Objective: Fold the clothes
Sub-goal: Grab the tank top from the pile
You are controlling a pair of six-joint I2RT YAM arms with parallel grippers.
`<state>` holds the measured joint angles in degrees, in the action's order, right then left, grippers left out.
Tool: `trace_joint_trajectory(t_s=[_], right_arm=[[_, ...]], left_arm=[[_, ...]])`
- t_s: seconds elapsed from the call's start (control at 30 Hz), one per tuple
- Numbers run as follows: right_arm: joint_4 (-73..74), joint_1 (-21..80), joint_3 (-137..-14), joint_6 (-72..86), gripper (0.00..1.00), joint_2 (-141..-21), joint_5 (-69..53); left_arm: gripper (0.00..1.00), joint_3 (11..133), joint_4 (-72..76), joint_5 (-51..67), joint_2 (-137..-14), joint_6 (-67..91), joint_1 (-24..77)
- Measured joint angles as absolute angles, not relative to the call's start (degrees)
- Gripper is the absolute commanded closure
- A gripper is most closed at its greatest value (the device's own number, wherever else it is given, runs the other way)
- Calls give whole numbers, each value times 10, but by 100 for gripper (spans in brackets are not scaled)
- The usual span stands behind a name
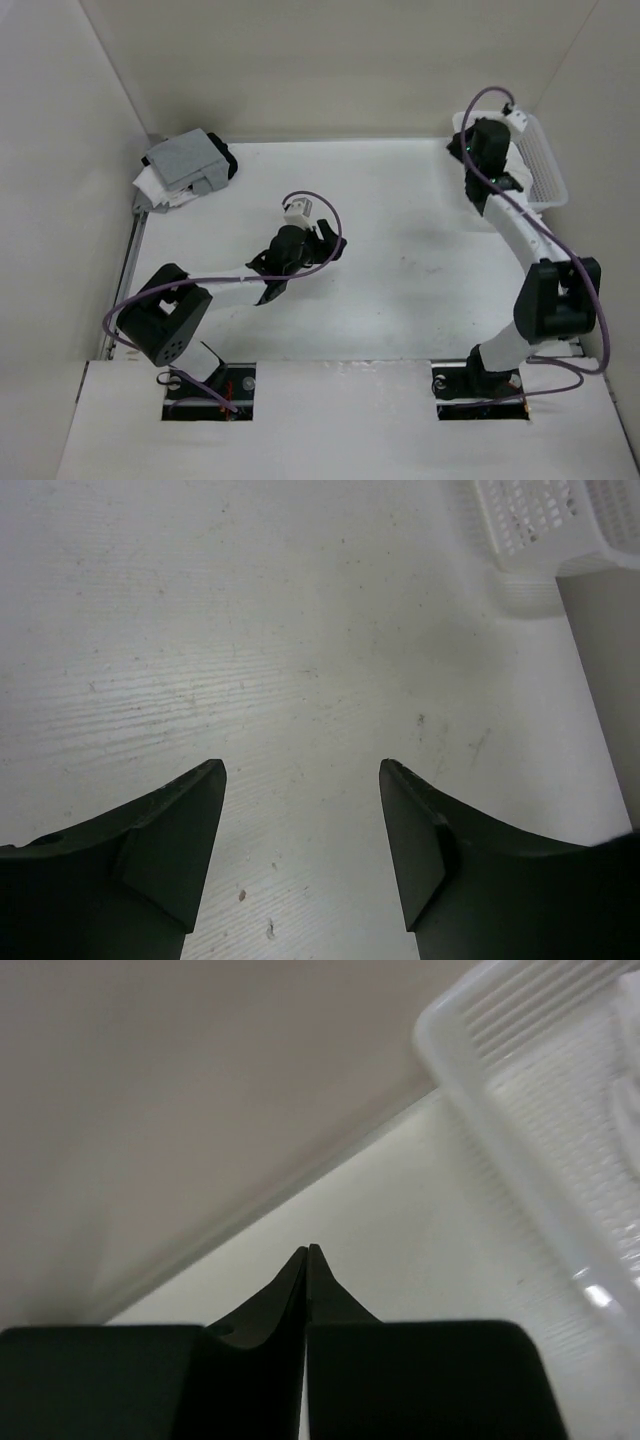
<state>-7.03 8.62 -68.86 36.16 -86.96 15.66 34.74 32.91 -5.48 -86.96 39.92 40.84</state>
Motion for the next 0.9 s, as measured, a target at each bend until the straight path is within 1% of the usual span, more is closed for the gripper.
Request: trace_joint_trajectory(t_s=[0.1,0.17,0.23,0.27,0.3,0.37,0.47,0.6,0.7,0.73,0.8,0.9], right_arm=[[-27,5,-823,353,86,-963,160],[1,-41,-921,345,76,-1042,161],[28,-74,-984,336,63,-1106,163],[46,-93,-1019,330,58,-1148,165],[54,-99,-1029,327,55,-1163,166],[98,-130,-1062,319,46,-1238,173],[133,-149,-1073,311,40,-1285,176],[168,-164,-1098,297,37,-1336,175],[184,-164,-1117,294,41,-1348,175],[187,-164,-1127,293,44,-1353,175],[192,-162,-1145,293,47,-1361,174],[208,-160,-1182,293,45,-1379,171]], left_arm=[[39,346,341,-54,-869,397,409],[38,346,343,-54,-869,397,408],[38,346,345,-53,-869,397,408],[37,345,346,-53,-869,397,408],[37,345,346,-53,-869,397,406],[37,345,346,-53,-869,397,403],[36,345,346,-53,-868,398,397],[36,344,347,-53,-868,400,393],[36,344,348,-53,-868,403,393],[36,344,349,-53,-868,404,393],[36,343,351,-52,-868,405,391],[36,335,355,-48,-867,409,387]])
